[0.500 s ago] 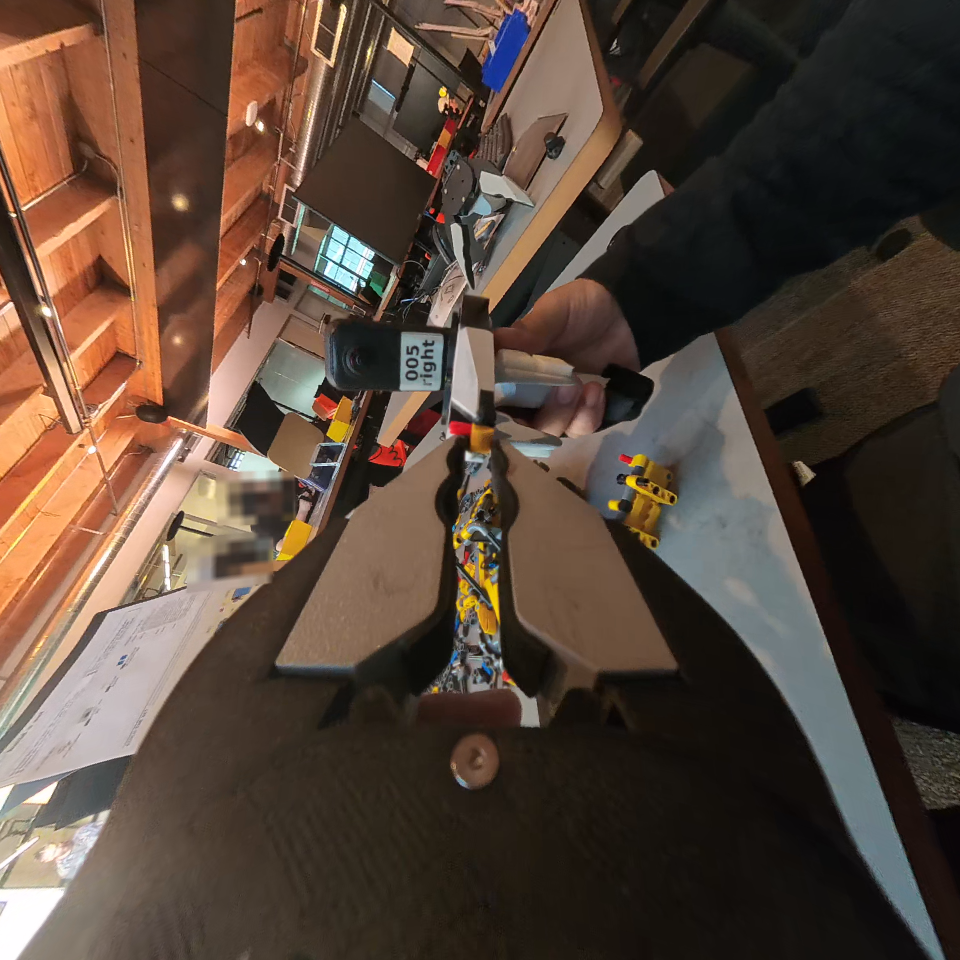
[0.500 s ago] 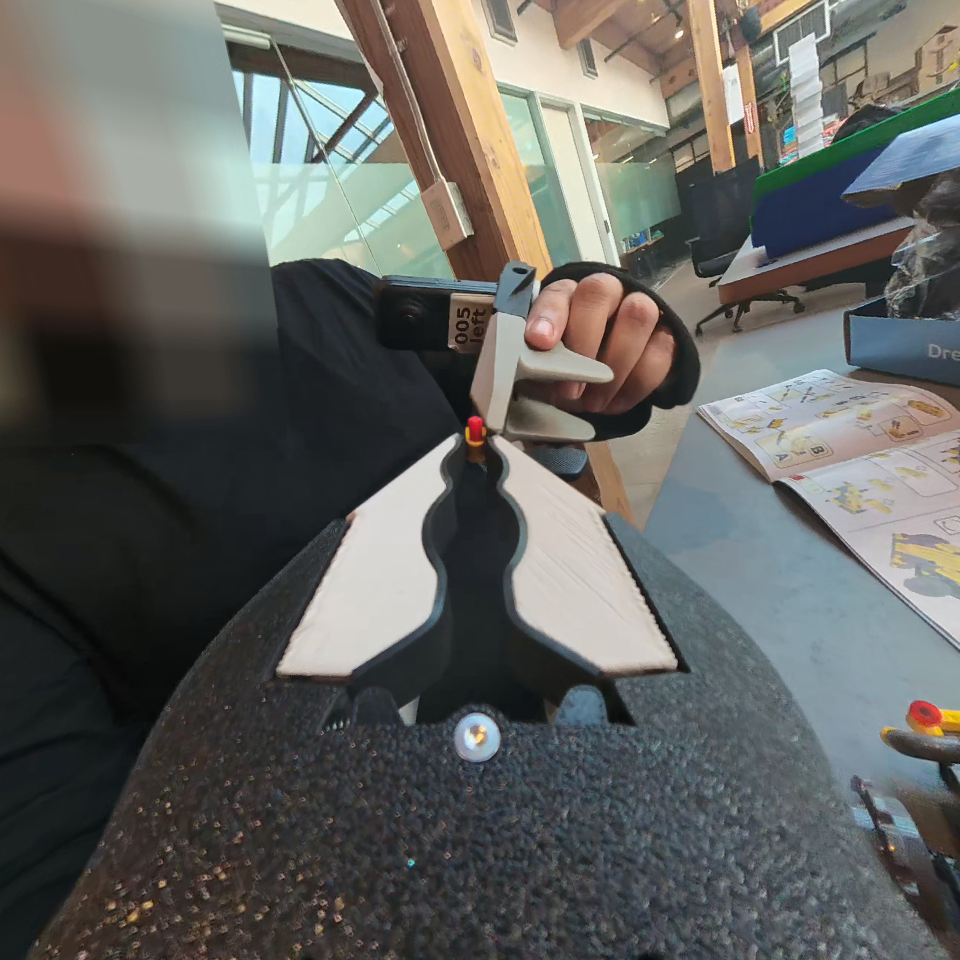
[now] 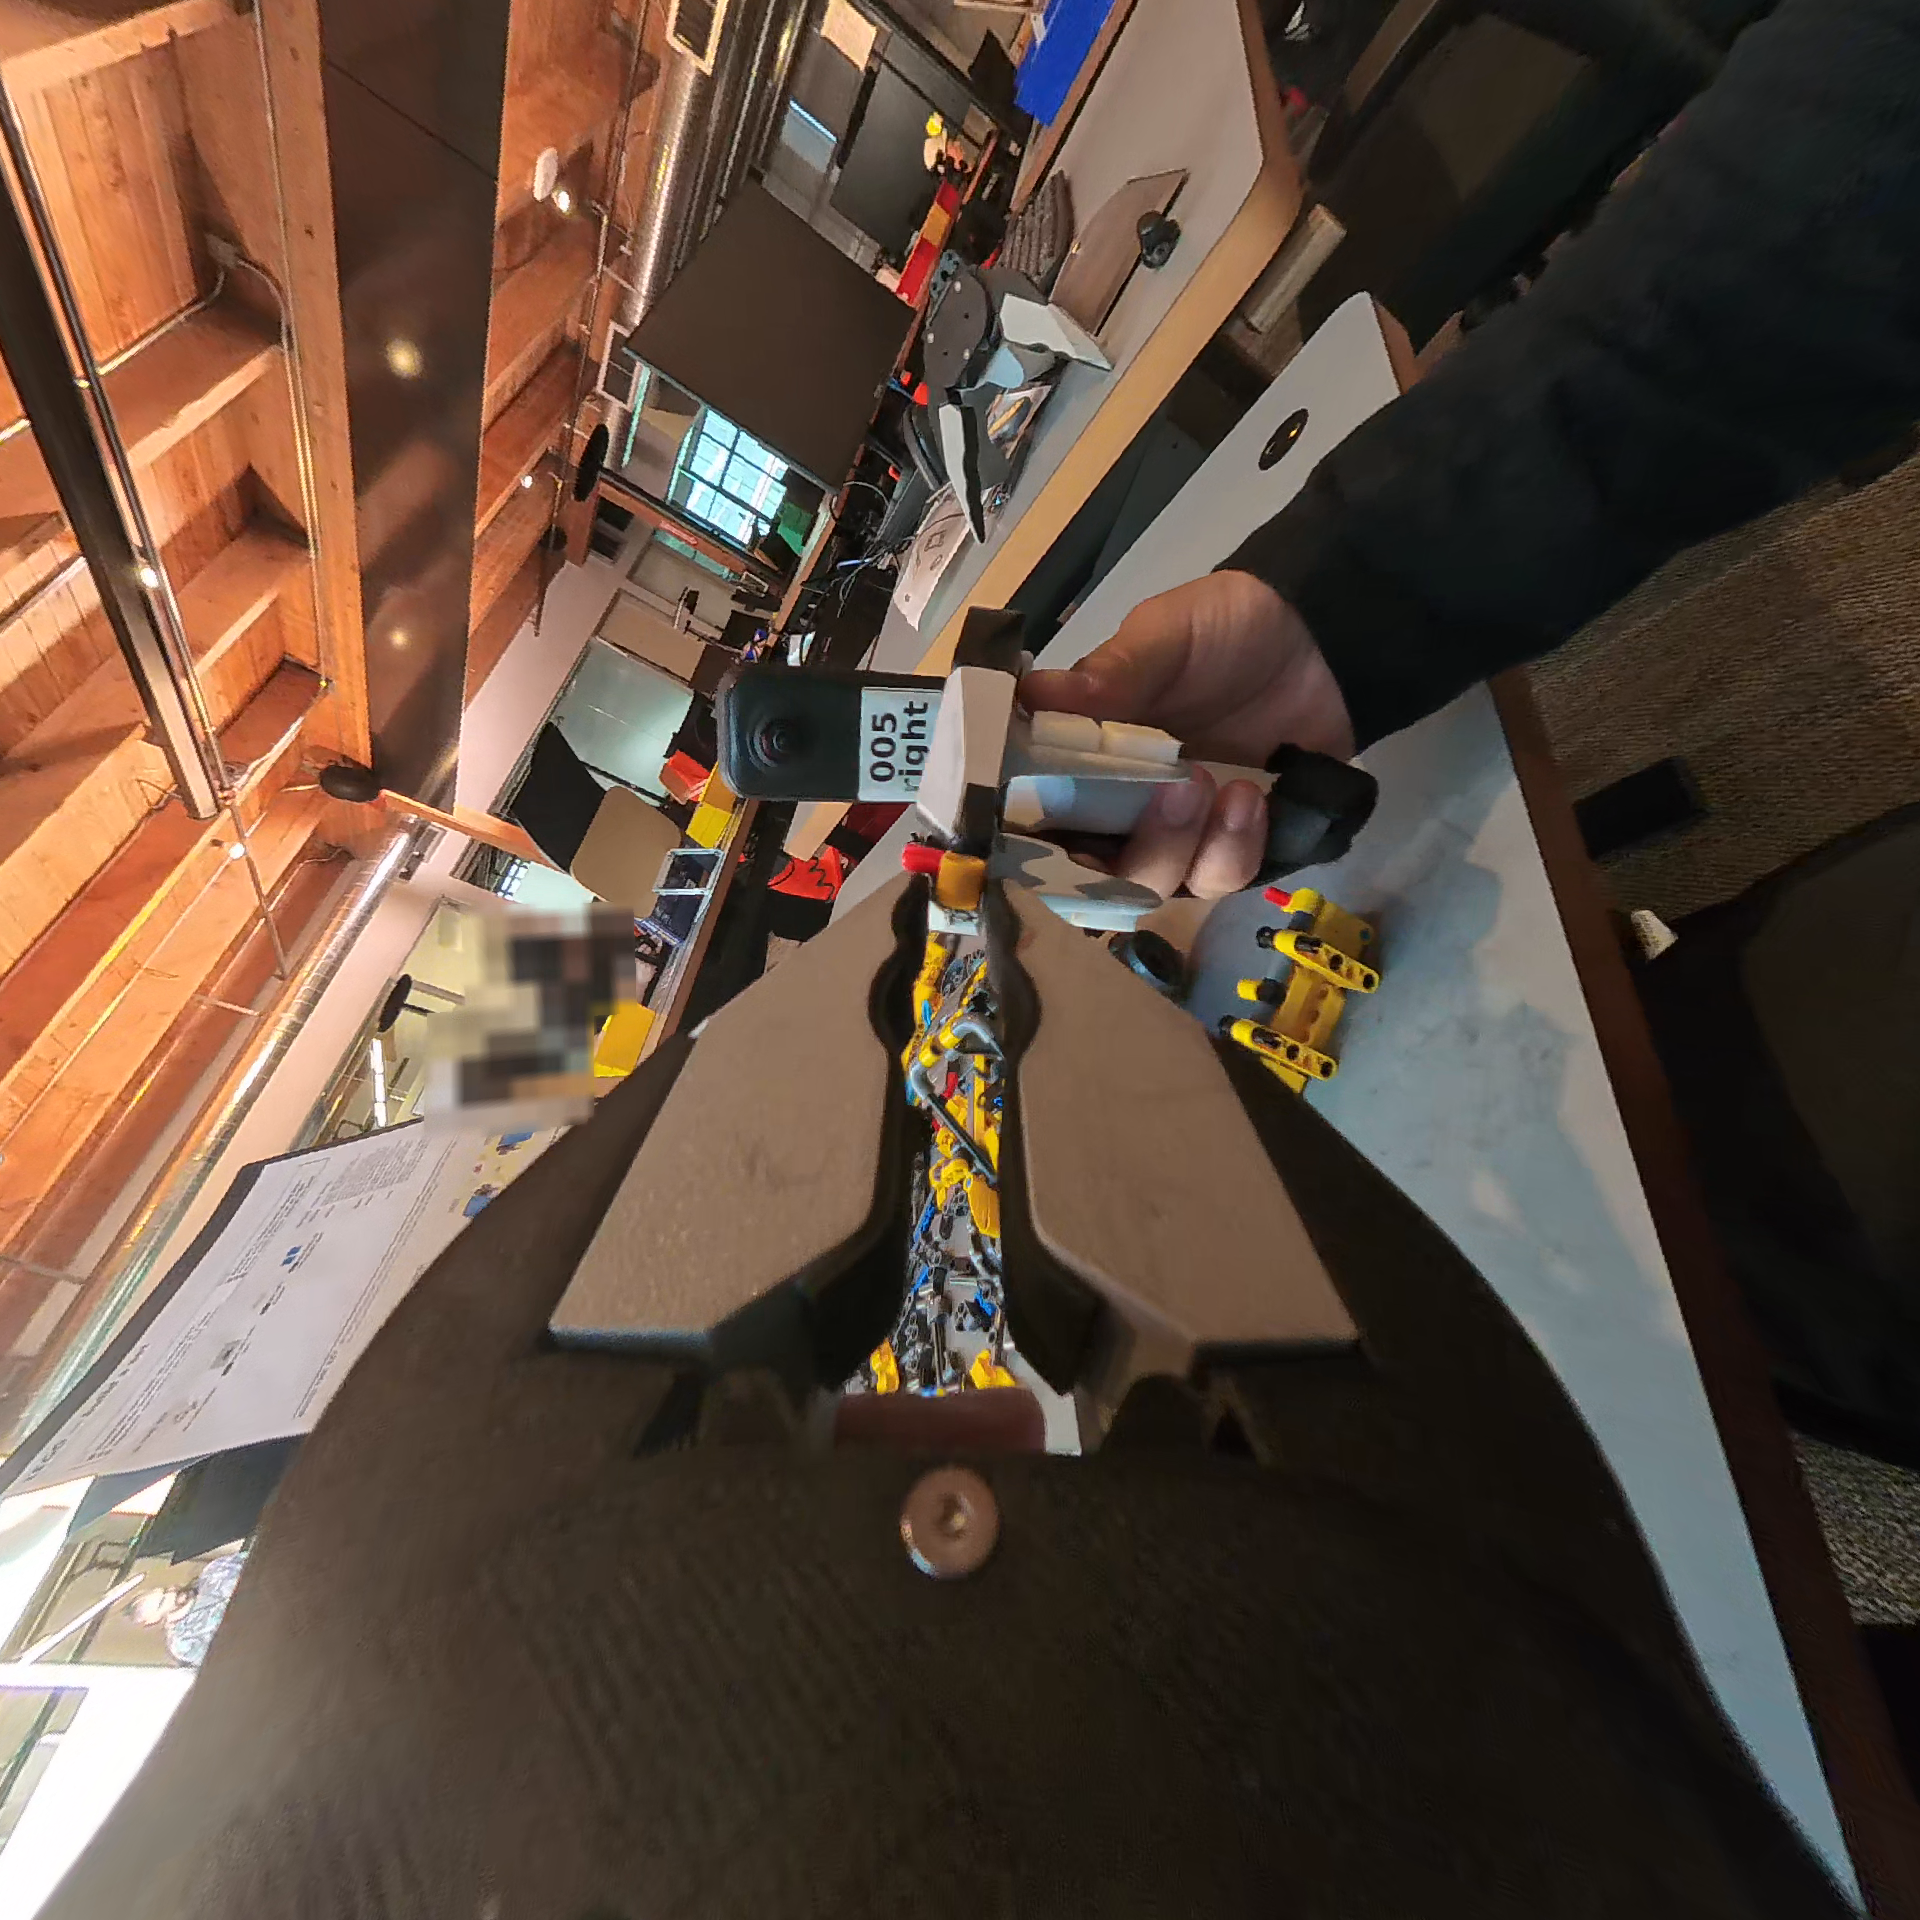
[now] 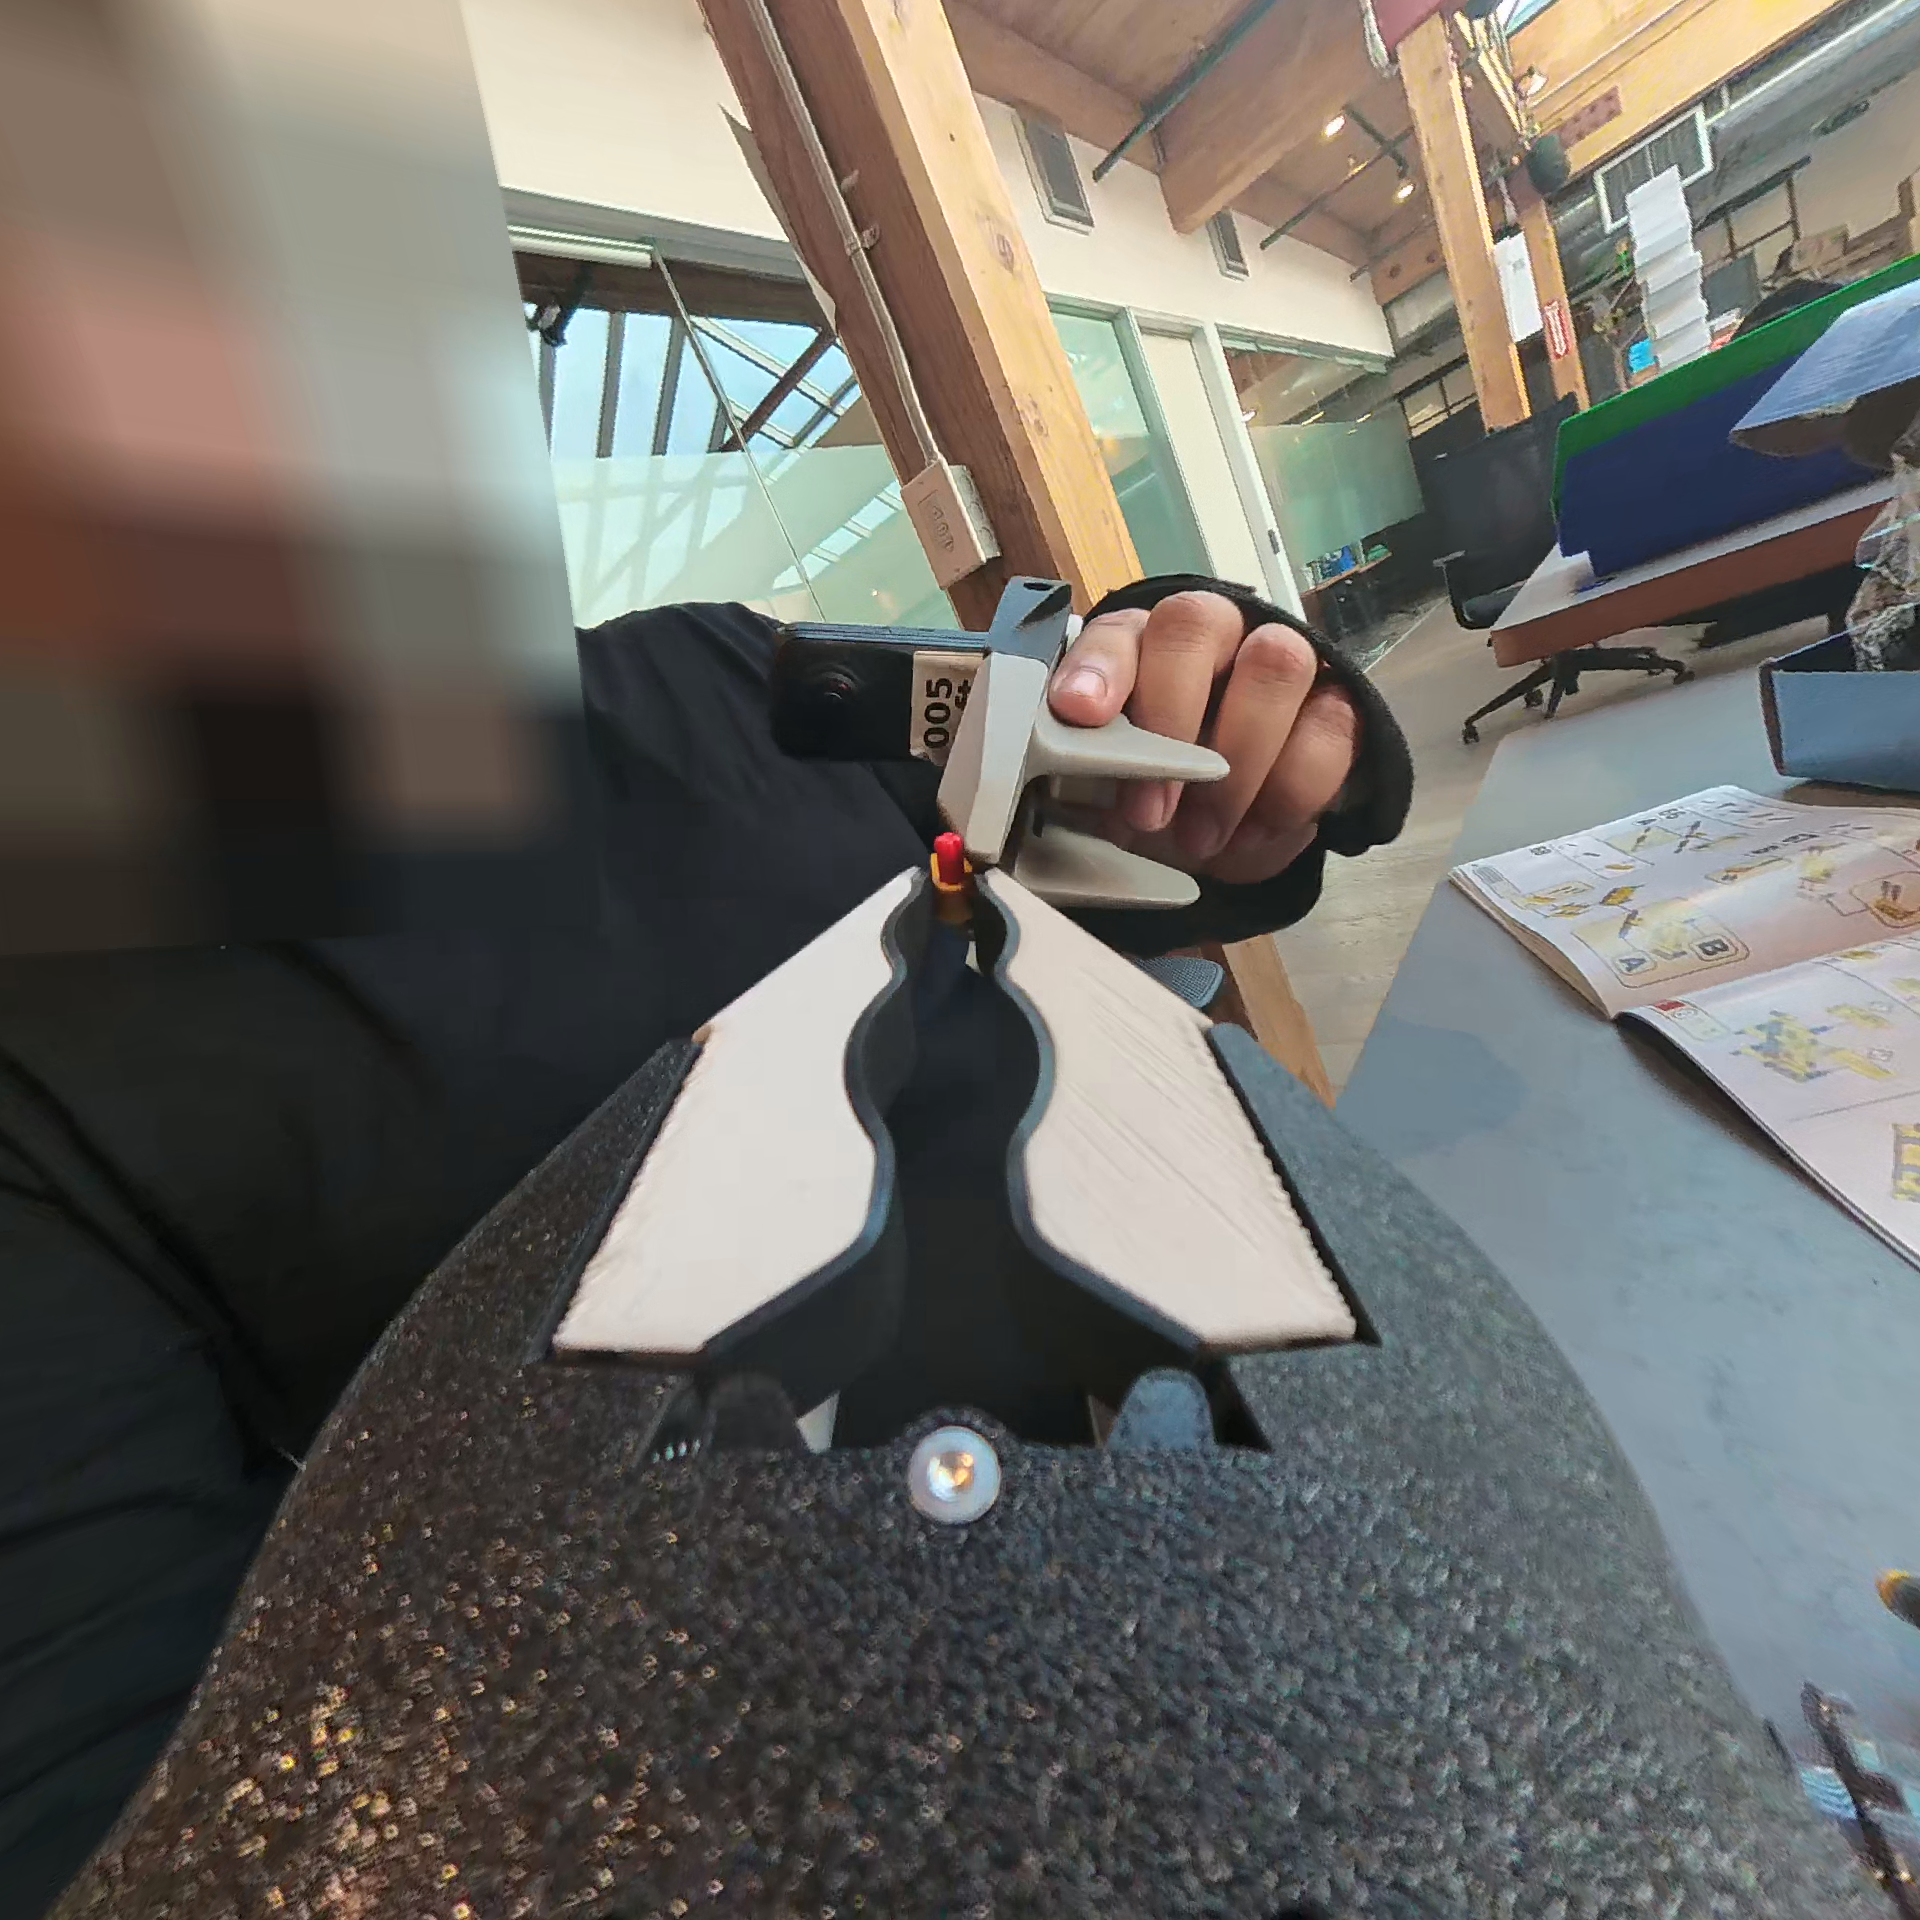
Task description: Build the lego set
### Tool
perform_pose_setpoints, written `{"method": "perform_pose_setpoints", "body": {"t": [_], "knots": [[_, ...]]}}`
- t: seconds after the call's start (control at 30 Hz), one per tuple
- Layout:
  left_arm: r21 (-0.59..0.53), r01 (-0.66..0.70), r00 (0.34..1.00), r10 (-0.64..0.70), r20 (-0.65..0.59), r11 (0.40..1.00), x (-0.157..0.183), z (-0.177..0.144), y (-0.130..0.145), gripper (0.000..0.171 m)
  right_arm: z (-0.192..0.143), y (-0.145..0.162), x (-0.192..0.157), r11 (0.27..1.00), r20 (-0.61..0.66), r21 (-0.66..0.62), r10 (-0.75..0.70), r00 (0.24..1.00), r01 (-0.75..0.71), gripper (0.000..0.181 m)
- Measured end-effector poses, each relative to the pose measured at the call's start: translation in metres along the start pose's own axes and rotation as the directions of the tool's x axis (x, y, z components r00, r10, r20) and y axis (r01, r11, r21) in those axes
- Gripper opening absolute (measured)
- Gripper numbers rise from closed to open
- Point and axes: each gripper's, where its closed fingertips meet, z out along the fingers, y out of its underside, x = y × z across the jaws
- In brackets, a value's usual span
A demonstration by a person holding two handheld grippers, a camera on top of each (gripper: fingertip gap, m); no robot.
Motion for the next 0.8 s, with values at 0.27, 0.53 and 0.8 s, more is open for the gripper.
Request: {"method": "perform_pose_setpoints", "body": {"t": [0.27, 0.53, 0.8], "knots": [[-0.016, -0.061, 0.995, 0.062, 0.076, 0.998, -0.0033, -0.002, 0.0002, 0.005, -0.0006, -0.0033, 0.0005, 0.999, 0.027, 0.039, 0.027, 0.999, -0.028, 0.007], [-0.052, -0.126, 0.984, 0.132, 0.119, 0.991, -0.0009, -0.0027, 0.0051, 0.006, -0.0016, -0.0003, 0.0049, 0.996, 0.048, 0.051, 0.075, 0.996, -0.078, 0.007], [-0.042, -0.099, 0.987, 0.103, 0.124, 0.994, 0.0003, -0.0025, 0.0035, 0.006, -0.0016, 0.0013, 0.0035, 0.998, 0.023, 0.013, 0.068, 0.997, -0.069, 0.007]]}}
